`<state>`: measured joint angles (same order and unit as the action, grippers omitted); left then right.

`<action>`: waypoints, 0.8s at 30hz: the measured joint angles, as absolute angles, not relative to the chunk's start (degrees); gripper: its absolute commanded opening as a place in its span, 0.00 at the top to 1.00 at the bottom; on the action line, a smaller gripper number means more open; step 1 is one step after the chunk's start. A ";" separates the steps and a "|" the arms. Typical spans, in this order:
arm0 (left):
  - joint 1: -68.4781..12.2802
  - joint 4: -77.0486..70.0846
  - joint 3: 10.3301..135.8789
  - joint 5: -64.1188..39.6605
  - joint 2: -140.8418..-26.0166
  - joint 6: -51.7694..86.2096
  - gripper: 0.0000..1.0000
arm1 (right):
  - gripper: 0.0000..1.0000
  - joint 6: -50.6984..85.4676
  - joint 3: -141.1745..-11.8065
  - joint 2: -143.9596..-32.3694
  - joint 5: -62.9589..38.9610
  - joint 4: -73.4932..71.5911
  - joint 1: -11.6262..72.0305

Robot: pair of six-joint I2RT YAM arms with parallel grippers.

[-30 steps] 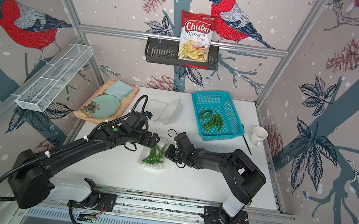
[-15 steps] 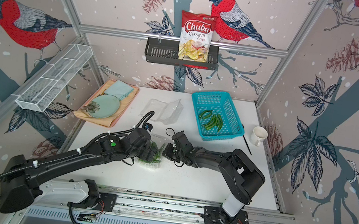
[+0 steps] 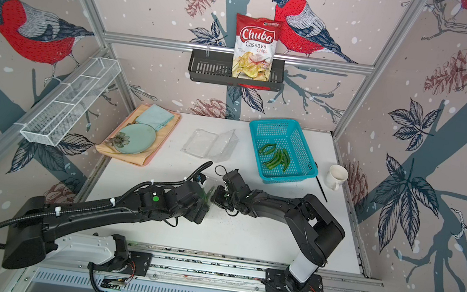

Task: Take small green peppers out of containers
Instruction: Open the packing box at the center of the board.

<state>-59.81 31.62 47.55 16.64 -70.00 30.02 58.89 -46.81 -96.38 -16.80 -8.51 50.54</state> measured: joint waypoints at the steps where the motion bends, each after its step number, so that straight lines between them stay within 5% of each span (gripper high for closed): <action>1: -60.16 31.48 47.29 16.97 -70.19 30.04 0.01 | 1.00 58.96 -46.89 -96.38 -16.80 -8.51 50.57; 24: -63.44 33.52 49.01 41.04 -72.58 30.15 0.15 | 1.00 61.47 -47.88 -96.09 -16.75 -8.40 53.76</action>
<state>-63.44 33.52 49.01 41.04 -72.58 30.15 61.47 -47.88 -96.09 -16.75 -8.40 53.76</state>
